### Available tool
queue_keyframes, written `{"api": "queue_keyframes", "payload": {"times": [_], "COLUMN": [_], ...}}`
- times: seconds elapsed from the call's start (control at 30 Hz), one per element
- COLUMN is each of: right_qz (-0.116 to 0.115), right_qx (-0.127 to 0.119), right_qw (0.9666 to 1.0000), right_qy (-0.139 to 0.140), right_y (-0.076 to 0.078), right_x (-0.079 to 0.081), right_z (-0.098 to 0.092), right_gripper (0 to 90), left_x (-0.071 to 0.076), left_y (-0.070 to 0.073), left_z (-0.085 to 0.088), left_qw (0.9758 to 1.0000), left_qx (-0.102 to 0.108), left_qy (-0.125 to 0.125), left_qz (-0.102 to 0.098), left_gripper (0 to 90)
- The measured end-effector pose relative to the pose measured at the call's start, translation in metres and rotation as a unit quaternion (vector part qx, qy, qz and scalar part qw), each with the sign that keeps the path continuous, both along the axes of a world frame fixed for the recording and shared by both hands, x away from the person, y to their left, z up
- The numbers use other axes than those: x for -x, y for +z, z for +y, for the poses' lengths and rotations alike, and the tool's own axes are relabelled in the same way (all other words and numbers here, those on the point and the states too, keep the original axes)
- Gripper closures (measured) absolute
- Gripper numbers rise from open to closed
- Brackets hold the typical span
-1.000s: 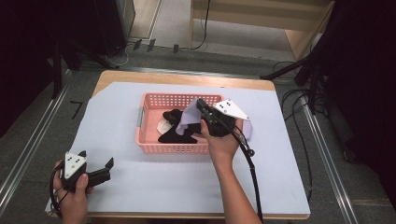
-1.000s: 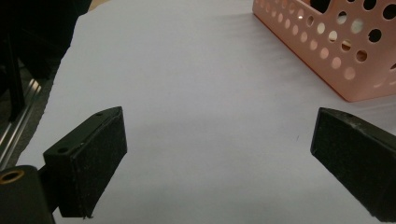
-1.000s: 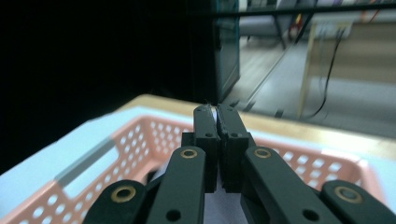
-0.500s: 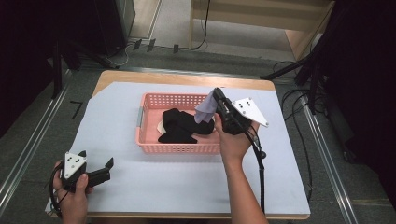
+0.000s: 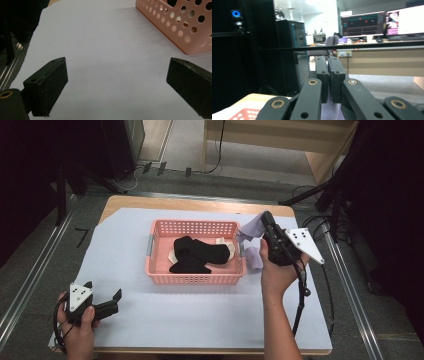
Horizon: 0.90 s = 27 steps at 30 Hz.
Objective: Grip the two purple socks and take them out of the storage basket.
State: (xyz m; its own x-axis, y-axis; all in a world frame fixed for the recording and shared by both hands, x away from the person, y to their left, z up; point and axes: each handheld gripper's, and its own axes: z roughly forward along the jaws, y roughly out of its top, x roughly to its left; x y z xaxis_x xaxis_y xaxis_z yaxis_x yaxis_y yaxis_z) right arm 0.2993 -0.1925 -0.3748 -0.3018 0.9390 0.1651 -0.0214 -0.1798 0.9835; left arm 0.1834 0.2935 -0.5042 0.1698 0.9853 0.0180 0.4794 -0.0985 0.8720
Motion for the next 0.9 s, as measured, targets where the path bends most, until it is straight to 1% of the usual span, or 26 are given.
{"api": "queue_keyframes", "payload": {"times": [0.03,0.07,0.13,0.17,0.27,0.3,0.33,0.37,0.4,0.43,0.5,0.53,0.57,0.6,0.63,0.7,0.77,0.8,0.83,0.9], "right_qz": [0.005,0.005,0.015,0.021,0.045,0.060,0.084,0.084,0.101,0.117,0.135,0.141,0.139,0.139,0.139,0.142,0.145,0.148,0.148,0.153], "right_qx": [0.000,0.000,0.001,0.005,0.004,-0.001,-0.001,-0.001,-0.008,-0.015,-0.029,-0.031,-0.033,-0.033,-0.037,-0.033,-0.016,-0.008,-0.008,-0.006], "right_qw": [0.9999,0.9999,0.9995,0.9991,0.9976,0.9964,0.9948,0.9948,0.9936,0.9922,0.9902,0.9895,0.9896,0.9896,0.9895,0.9888,0.9886,0.9882,0.9882,0.9875], "right_qy": [-0.014,-0.014,-0.026,-0.036,-0.053,-0.059,-0.058,-0.058,-0.050,-0.039,-0.019,-0.016,-0.017,-0.017,-0.019,-0.030,-0.039,-0.039,-0.039,-0.039], "right_y": [-0.004,-0.004,-0.012,-0.018,-0.033,-0.041,-0.052,-0.052,-0.058,-0.063,-0.071,-0.072,-0.073,-0.073,-0.073,-0.073,-0.075,-0.077,-0.077,-0.081], "right_x": [0.001,0.001,0.000,0.000,-0.004,-0.005,-0.008,-0.008,-0.011,-0.012,-0.014,-0.013,-0.010,-0.010,-0.007,-0.002,0.004,0.011,0.011,0.020], "right_z": [-0.010,-0.010,-0.019,-0.024,-0.035,-0.038,-0.043,-0.043,-0.045,-0.047,-0.052,-0.054,-0.058,-0.058,-0.060,-0.063,-0.068,-0.073,-0.073,-0.079], "right_gripper": [88.5,88.5,88.5,88.5,88.5,88.4,87.5,87.5,85.7,81.3,69.9,66.5,58.9,58.9,55.1,46.7,42.9,37.0,37.0,33.0], "left_x": [0.000,0.000,0.000,0.000,0.000,0.000,0.000,0.000,0.000,0.000,0.000,0.000,0.000,0.000,0.000,0.000,0.000,0.000,0.000,0.000], "left_y": [0.000,0.000,-0.001,-0.001,0.000,0.000,0.000,0.000,0.000,0.000,0.000,0.000,0.000,0.000,0.000,0.000,0.000,0.000,0.000,-0.001], "left_z": [0.000,0.000,0.000,0.000,0.000,0.000,0.000,-0.001,-0.001,-0.001,0.000,0.000,0.000,0.000,-0.001,-0.001,-0.001,-0.001,-0.001,-0.001], "left_qw": [1.0000,1.0000,1.0000,1.0000,1.0000,1.0000,1.0000,1.0000,1.0000,1.0000,1.0000,1.0000,1.0000,1.0000,1.0000,1.0000,1.0000,1.0000,1.0000,1.0000], "left_qx": [-0.001,0.000,0.001,0.000,0.001,0.001,0.000,0.001,0.001,0.001,0.001,0.000,0.000,0.000,0.000,-0.001,0.000,0.000,0.001,0.000], "left_qy": [-0.001,0.000,0.000,0.000,0.001,0.001,0.000,0.001,0.001,0.001,0.001,0.000,0.000,0.000,0.001,0.001,0.001,0.001,0.002,0.002], "left_qz": [0.000,-0.001,-0.005,-0.004,-0.003,-0.003,-0.003,-0.004,-0.004,-0.004,-0.003,-0.003,-0.002,-0.002,-0.002,-0.003,-0.004,-0.004,-0.005,-0.005], "left_gripper": [4.4,4.4,4.4,4.4,4.5,4.4,4.4,4.4,4.4,4.4,4.4,4.4,4.4,4.4,4.4,4.4,4.4,4.4,4.4,4.5]}}
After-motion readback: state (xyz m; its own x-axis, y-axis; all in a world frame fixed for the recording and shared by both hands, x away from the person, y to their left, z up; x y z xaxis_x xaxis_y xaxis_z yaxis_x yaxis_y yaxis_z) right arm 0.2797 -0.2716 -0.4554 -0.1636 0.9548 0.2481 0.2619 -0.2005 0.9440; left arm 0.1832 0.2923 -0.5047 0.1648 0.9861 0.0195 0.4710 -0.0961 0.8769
